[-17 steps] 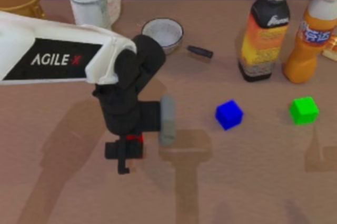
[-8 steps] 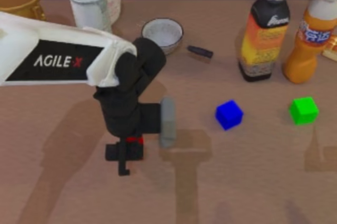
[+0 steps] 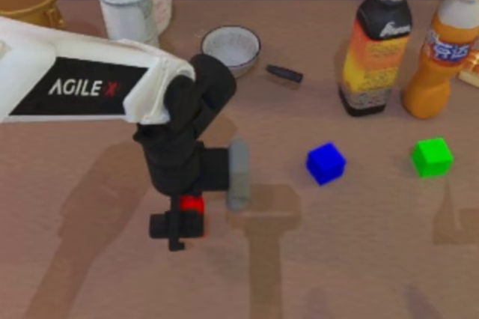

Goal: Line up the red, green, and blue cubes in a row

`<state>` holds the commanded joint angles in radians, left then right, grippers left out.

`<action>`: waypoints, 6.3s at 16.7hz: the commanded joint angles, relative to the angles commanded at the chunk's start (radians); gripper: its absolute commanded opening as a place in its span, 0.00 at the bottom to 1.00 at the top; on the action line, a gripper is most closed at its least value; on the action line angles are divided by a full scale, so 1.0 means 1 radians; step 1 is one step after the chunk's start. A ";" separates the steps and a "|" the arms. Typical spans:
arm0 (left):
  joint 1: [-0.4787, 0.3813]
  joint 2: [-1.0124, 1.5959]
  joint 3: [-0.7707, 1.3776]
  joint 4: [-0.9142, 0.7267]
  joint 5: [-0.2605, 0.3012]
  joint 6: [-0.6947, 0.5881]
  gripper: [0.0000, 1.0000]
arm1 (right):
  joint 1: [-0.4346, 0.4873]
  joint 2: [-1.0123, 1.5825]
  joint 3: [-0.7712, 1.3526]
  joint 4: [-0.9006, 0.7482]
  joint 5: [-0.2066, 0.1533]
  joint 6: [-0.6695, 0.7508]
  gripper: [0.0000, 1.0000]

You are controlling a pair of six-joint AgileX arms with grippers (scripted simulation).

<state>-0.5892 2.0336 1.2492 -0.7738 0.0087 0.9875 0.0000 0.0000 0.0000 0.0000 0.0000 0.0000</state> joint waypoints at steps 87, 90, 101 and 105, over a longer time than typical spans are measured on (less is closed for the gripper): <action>0.609 -2.034 -1.249 0.774 -0.009 -0.988 1.00 | 0.162 2.234 1.460 -0.797 0.003 -0.023 0.00; 0.609 -2.034 -1.249 0.774 -0.009 -0.988 1.00 | 0.162 2.234 1.460 -0.797 0.003 -0.023 0.00; 0.609 -2.034 -1.249 0.774 -0.009 -0.988 1.00 | 0.167 2.140 1.570 -0.998 0.002 -0.023 0.00; 0.609 -2.034 -1.249 0.774 -0.009 -0.988 1.00 | 0.169 2.113 1.594 -1.037 0.002 -0.024 0.00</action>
<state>0.0200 0.0000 0.0000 0.0000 0.0000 0.0000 0.1688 2.1133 1.5939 -1.0365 0.0020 -0.0244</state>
